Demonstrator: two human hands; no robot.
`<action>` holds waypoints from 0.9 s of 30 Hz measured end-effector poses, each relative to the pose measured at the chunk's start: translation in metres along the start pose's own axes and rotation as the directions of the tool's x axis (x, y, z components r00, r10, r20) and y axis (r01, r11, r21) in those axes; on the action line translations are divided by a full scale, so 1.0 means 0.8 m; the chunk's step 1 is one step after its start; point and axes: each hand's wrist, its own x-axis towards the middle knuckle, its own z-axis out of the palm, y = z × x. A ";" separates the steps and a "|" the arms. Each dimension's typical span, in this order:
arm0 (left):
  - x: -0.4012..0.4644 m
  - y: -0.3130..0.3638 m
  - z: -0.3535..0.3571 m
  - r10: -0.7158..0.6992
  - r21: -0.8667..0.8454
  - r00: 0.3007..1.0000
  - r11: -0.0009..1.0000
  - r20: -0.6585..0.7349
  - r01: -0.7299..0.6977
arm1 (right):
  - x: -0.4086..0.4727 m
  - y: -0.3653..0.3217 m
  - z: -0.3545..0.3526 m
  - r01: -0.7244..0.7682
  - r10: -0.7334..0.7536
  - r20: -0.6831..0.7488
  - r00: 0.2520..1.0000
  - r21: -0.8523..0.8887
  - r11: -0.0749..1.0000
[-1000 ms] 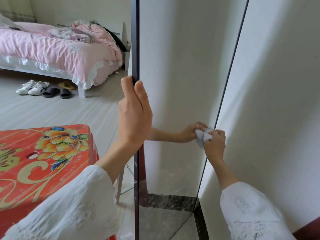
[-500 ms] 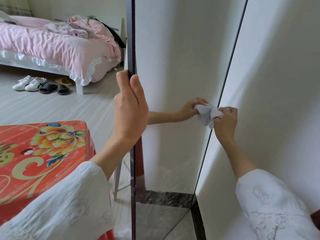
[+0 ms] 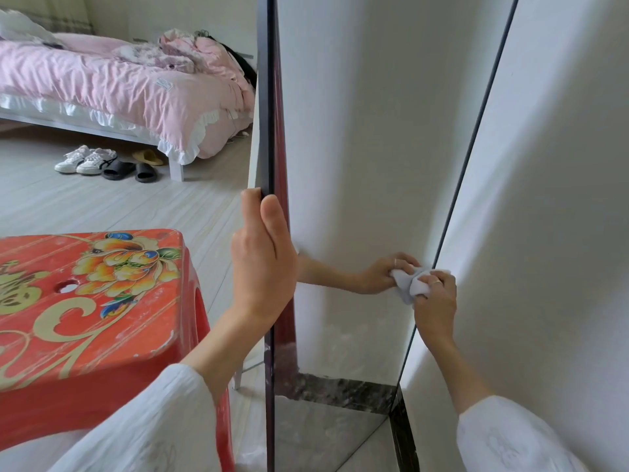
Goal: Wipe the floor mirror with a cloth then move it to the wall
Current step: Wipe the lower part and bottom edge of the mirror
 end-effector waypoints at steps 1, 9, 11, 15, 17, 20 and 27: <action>0.001 0.000 0.000 -0.002 0.007 1.000 1.000 0.001 0.002 | -0.006 0.007 0.004 -0.015 0.016 0.010 1.000 -0.017 1.000; 0.003 -0.003 0.003 -0.027 0.049 1.000 0.998 -0.005 0.027 | -0.043 0.058 0.004 -0.108 0.247 0.378 0.892 -0.353 0.930; 0.003 -0.002 0.002 -0.034 0.039 0.999 0.999 0.000 0.034 | -0.031 0.045 -0.007 -0.134 0.235 0.294 0.926 -0.328 0.935; 0.002 0.000 0.002 -0.028 0.042 1.000 0.999 0.003 0.028 | 0.009 -0.012 -0.032 -0.038 0.039 0.017 0.999 -0.058 0.998; 0.002 -0.001 0.002 -0.035 0.042 0.999 0.998 0.003 0.035 | 0.020 -0.051 -0.043 -0.014 0.023 -0.096 0.995 0.087 0.996; 0.002 0.000 0.001 -0.045 0.036 0.999 0.998 0.006 0.044 | 0.020 -0.078 -0.039 -0.019 0.056 -0.150 0.987 0.240 0.971; 0.002 0.001 0.001 -0.019 0.023 1.000 1.000 0.005 0.019 | -0.075 -0.026 0.015 -0.280 0.286 0.021 0.958 0.278 0.919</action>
